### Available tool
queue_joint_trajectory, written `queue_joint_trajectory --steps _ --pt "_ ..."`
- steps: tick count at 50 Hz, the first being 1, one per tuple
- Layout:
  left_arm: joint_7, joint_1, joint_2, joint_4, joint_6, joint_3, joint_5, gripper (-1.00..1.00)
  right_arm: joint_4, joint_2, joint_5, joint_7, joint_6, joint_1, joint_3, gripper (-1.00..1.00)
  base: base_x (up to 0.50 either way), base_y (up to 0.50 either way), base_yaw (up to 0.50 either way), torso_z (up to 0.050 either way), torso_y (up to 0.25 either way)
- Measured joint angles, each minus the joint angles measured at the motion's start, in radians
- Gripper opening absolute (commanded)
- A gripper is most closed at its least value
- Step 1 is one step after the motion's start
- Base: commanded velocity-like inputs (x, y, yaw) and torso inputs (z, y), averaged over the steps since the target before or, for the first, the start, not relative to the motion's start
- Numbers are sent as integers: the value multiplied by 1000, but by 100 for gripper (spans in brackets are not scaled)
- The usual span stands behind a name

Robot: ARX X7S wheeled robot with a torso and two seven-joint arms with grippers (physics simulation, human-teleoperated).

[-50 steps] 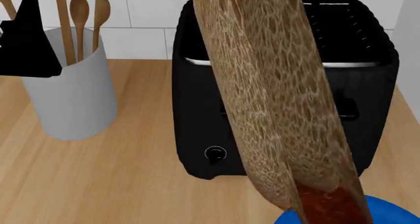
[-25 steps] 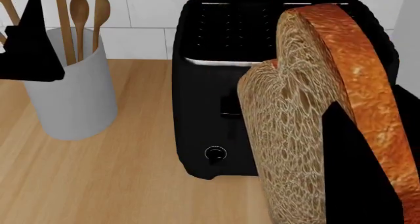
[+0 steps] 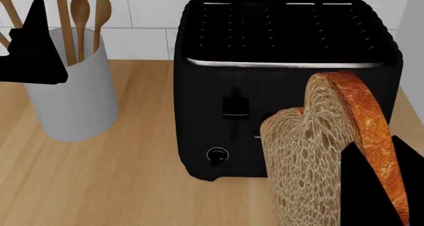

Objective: Place the toasted item on a plate.

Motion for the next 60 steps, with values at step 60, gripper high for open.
queue_joint_trajectory --steps 60 --pt "-26 -22 -16 -52 49 26 -17 100 0 181 283 -82 -319 -424 665 -100 0 0 0 0 0"
